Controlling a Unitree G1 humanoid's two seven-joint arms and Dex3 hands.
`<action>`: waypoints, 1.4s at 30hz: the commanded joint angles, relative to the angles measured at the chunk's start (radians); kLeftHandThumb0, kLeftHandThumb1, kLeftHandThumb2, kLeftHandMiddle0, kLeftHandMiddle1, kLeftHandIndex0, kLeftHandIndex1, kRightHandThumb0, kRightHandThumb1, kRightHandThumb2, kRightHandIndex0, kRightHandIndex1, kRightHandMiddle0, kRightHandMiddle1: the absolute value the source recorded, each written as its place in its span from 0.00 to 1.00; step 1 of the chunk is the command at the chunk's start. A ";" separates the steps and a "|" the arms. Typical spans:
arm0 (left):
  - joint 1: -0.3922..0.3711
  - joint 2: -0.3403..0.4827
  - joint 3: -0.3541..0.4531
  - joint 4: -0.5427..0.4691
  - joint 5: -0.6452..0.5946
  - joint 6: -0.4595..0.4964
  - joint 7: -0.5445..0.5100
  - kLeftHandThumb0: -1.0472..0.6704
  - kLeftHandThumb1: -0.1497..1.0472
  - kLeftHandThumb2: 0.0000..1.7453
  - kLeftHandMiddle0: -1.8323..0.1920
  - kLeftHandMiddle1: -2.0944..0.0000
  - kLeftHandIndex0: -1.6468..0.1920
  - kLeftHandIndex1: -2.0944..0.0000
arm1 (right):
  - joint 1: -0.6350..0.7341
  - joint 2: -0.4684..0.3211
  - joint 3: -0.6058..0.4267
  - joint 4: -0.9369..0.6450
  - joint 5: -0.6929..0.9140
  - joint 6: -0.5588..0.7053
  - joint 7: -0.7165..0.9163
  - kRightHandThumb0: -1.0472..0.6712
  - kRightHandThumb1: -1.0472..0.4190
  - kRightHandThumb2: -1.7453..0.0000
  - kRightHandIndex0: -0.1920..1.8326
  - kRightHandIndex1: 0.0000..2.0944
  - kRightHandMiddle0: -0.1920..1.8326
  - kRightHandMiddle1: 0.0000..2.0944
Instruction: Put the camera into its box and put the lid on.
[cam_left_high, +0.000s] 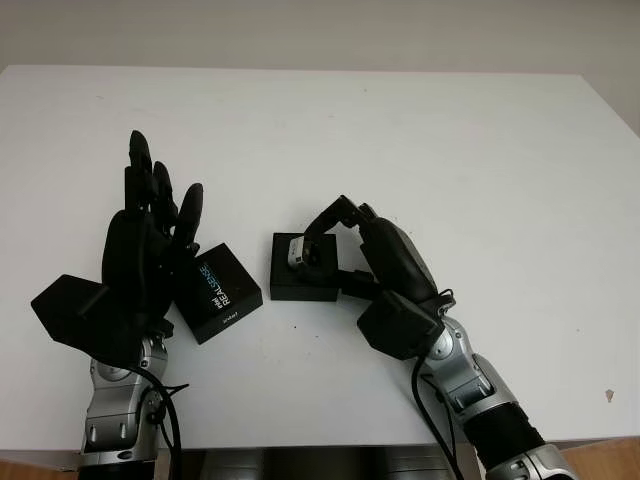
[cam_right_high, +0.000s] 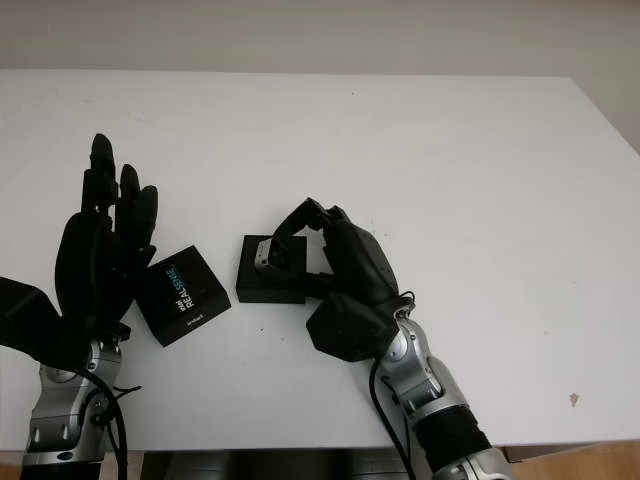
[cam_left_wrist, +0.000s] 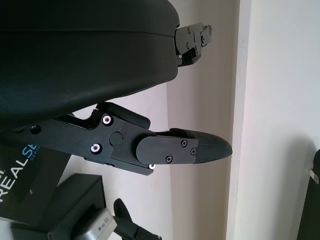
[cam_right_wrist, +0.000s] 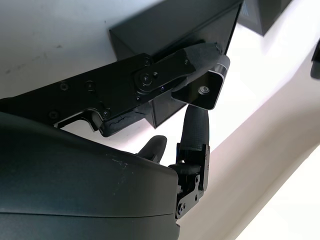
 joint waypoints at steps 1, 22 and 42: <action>-0.009 -0.003 -0.005 -0.014 0.002 -0.002 0.002 0.27 1.00 0.19 0.99 0.97 0.99 0.98 | -0.012 0.008 -0.020 -0.014 0.011 0.009 -0.003 0.39 0.07 0.97 0.16 0.38 0.28 0.74; -0.001 -0.004 -0.014 -0.013 -0.003 0.001 -0.003 0.27 1.00 0.20 1.00 0.98 1.00 0.99 | -0.068 0.042 -0.094 -0.154 0.171 0.079 0.119 0.35 0.07 0.97 0.18 0.38 0.29 0.74; -0.002 -0.016 -0.022 -0.022 0.003 0.005 0.006 0.27 1.00 0.21 1.00 0.99 1.00 1.00 | -0.198 -0.158 -0.098 -0.329 0.244 0.471 0.558 0.30 0.06 0.97 0.22 0.23 0.31 0.75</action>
